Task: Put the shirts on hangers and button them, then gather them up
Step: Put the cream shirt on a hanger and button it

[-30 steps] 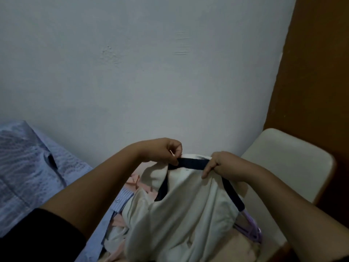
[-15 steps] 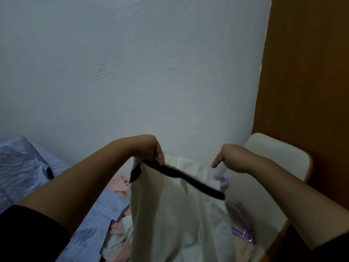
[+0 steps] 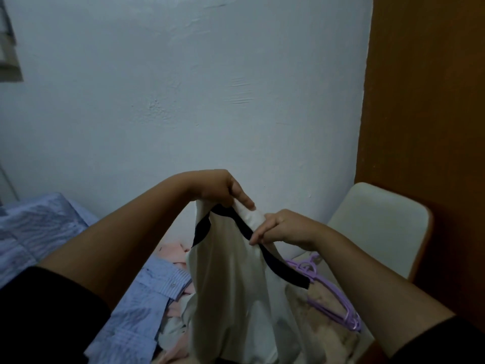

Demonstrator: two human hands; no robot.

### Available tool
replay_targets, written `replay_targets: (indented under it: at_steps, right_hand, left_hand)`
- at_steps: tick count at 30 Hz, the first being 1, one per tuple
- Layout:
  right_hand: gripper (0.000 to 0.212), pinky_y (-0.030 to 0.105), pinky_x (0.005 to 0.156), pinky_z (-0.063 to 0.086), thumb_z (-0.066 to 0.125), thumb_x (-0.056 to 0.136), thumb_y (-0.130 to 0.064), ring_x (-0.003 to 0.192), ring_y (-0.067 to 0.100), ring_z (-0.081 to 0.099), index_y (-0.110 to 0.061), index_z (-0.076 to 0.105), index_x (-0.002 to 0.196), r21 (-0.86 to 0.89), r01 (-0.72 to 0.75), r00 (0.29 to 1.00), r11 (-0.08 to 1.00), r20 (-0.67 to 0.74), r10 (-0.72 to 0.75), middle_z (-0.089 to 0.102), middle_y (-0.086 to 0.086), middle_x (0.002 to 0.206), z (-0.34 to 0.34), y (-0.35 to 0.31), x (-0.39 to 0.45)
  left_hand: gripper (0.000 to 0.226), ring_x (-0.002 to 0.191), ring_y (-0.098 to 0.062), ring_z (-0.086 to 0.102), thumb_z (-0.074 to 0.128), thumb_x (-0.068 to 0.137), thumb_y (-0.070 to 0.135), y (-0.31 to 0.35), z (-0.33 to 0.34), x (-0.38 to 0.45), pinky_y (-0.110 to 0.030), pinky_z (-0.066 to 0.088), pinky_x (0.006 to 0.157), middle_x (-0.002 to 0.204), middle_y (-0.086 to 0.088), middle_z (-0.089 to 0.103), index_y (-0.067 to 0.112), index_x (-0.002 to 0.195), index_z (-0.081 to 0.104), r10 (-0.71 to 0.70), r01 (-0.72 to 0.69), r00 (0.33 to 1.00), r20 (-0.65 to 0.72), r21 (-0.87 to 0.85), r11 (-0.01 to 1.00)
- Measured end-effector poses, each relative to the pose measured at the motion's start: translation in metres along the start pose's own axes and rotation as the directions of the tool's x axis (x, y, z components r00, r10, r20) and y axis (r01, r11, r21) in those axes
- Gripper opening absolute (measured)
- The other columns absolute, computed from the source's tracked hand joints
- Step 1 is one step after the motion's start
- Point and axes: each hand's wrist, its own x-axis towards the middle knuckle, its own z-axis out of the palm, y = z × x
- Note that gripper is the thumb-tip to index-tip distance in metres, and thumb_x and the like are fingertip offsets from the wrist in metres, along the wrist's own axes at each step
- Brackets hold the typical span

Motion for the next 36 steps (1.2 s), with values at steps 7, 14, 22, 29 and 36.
replay_targets:
  at_steps: [7,14,22,29,36]
  right_hand:
    - [0.031,0.015,0.085,0.045,0.063,0.083,0.000,0.097,0.007,0.061,-0.020,0.073,0.105,-0.306,-0.131,0.991,0.943,-0.008,0.135,0.071,-0.003,0.108,-0.026,-0.001,-0.021]
    - [0.034,0.012,0.072,0.033,0.051,0.096,-0.012,0.098,0.005,0.041,-0.018,0.057,0.129,-0.571,-0.099,0.989,0.815,-0.147,0.018,0.040,-0.025,0.085,-0.058,-0.052,-0.024]
    - [0.051,0.028,0.081,0.053,0.034,0.092,0.004,0.093,0.023,0.059,-0.028,0.070,0.110,-0.572,-0.191,0.975,0.797,-0.207,0.085,0.063,-0.004,0.112,-0.058,-0.050,-0.051]
    - [0.049,0.009,0.069,0.045,0.065,0.084,-0.001,0.088,0.002,0.056,-0.019,0.057,0.128,-0.274,-0.149,0.984,0.950,-0.132,0.116,0.060,-0.015,0.102,-0.060,-0.041,-0.074]
    - [0.058,0.018,0.080,0.051,0.069,0.081,-0.007,0.104,0.018,0.056,-0.045,0.049,0.120,-0.334,-0.032,0.991,0.942,-0.136,-0.014,0.053,-0.007,0.123,-0.078,-0.091,-0.094]
  left_hand:
    - [0.049,0.094,-0.017,0.064,0.046,0.078,-0.011,-0.022,-0.017,-0.015,-0.025,0.045,0.089,0.089,0.012,0.073,0.029,0.069,0.073,-0.042,0.056,0.996,-0.084,0.177,0.983]
    - [0.032,0.106,-0.021,0.061,0.062,0.088,0.009,-0.032,-0.014,-0.040,-0.029,0.044,0.093,0.114,0.002,0.068,0.026,0.114,0.071,-0.086,0.107,0.989,-0.123,0.177,0.978]
    - [0.048,0.116,-0.010,0.059,0.061,0.088,0.004,-0.054,0.035,-0.063,-0.024,0.041,0.105,0.110,0.017,0.070,0.051,0.084,0.072,-0.121,0.120,0.993,0.009,-0.199,0.973]
    - [0.035,0.115,-0.001,0.057,0.071,0.083,0.008,-0.040,0.032,-0.077,-0.015,0.039,0.102,0.117,0.017,0.066,0.032,0.108,0.070,-0.060,0.038,0.997,-0.053,-0.354,0.935]
    - [0.052,0.099,-0.008,0.058,0.081,0.073,0.026,0.013,-0.048,-0.119,-0.019,0.041,0.087,0.109,0.015,0.062,0.047,0.116,0.062,-0.112,0.131,0.961,-0.253,0.060,0.990]
